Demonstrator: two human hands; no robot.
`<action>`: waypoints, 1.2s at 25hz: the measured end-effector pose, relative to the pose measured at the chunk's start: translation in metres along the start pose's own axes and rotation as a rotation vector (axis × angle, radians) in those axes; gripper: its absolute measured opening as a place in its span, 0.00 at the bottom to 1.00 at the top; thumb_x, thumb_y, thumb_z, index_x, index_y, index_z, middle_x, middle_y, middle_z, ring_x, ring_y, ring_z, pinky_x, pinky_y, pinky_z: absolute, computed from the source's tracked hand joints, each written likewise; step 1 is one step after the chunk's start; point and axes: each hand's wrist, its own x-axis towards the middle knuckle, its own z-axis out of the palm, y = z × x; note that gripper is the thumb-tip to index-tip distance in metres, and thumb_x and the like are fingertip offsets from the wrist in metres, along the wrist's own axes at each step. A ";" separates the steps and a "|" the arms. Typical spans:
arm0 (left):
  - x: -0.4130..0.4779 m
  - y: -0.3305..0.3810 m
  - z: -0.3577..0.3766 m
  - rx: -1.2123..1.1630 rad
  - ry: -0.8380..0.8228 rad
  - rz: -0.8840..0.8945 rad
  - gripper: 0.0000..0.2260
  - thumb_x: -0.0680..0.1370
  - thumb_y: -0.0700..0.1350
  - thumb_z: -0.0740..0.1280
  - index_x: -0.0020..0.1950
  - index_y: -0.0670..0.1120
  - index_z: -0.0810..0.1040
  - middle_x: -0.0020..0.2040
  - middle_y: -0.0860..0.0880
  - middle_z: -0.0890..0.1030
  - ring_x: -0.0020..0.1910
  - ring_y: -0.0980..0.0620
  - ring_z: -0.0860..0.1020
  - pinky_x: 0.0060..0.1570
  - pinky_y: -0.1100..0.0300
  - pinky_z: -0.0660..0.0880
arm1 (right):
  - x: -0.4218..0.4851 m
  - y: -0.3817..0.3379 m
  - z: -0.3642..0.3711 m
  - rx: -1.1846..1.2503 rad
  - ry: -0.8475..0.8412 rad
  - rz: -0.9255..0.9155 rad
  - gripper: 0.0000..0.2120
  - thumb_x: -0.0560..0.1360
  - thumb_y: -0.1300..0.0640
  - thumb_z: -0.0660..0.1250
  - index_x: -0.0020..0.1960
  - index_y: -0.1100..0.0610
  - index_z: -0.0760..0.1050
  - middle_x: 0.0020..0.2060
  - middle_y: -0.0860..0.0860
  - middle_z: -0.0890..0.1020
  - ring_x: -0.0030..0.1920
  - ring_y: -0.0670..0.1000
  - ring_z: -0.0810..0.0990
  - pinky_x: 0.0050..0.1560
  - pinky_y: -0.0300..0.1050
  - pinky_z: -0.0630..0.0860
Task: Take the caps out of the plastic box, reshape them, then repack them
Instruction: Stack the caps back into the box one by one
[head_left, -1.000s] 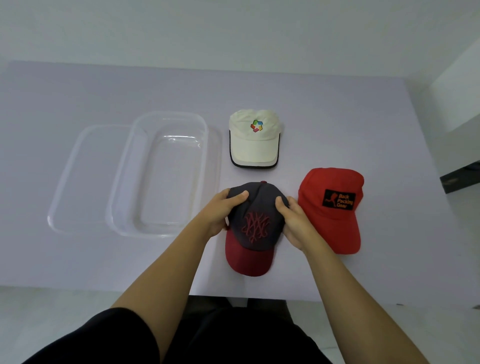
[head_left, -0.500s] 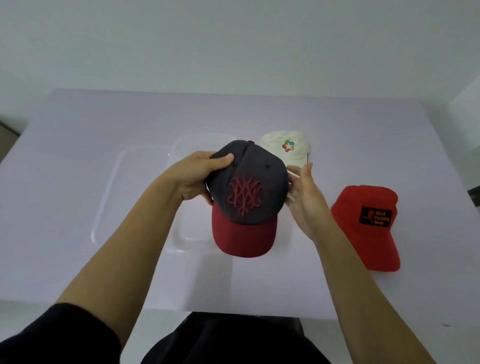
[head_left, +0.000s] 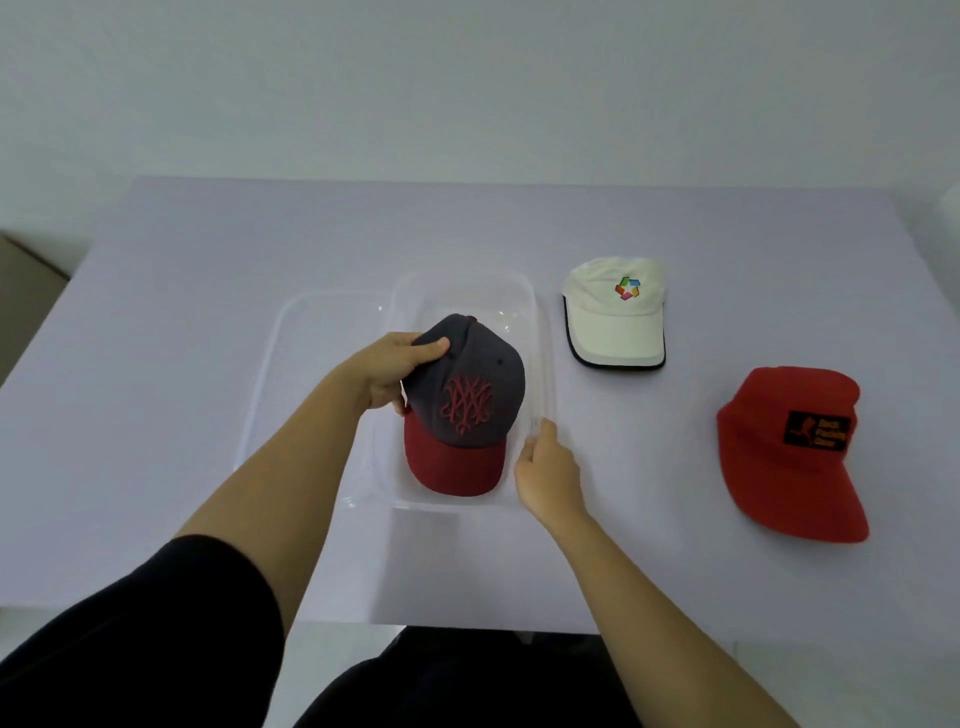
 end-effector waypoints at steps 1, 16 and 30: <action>0.005 -0.006 0.003 -0.004 -0.006 -0.033 0.16 0.78 0.53 0.63 0.64 0.49 0.74 0.63 0.43 0.75 0.57 0.39 0.75 0.51 0.33 0.71 | 0.000 -0.001 0.002 -0.024 0.027 -0.001 0.19 0.79 0.61 0.52 0.70 0.60 0.60 0.50 0.60 0.79 0.52 0.62 0.78 0.46 0.49 0.73; -0.004 0.047 0.099 0.347 0.605 0.568 0.21 0.80 0.46 0.60 0.71 0.40 0.68 0.70 0.43 0.70 0.69 0.47 0.68 0.68 0.58 0.62 | 0.009 0.018 -0.057 -0.284 0.218 -0.225 0.29 0.80 0.43 0.49 0.76 0.57 0.52 0.77 0.56 0.54 0.76 0.55 0.52 0.74 0.49 0.51; 0.063 0.087 0.352 0.243 -0.033 0.346 0.34 0.73 0.60 0.67 0.74 0.47 0.62 0.71 0.48 0.69 0.69 0.50 0.69 0.66 0.54 0.68 | 0.048 0.206 -0.242 -0.427 0.435 -0.065 0.51 0.68 0.28 0.57 0.76 0.61 0.46 0.75 0.64 0.50 0.76 0.62 0.48 0.72 0.54 0.46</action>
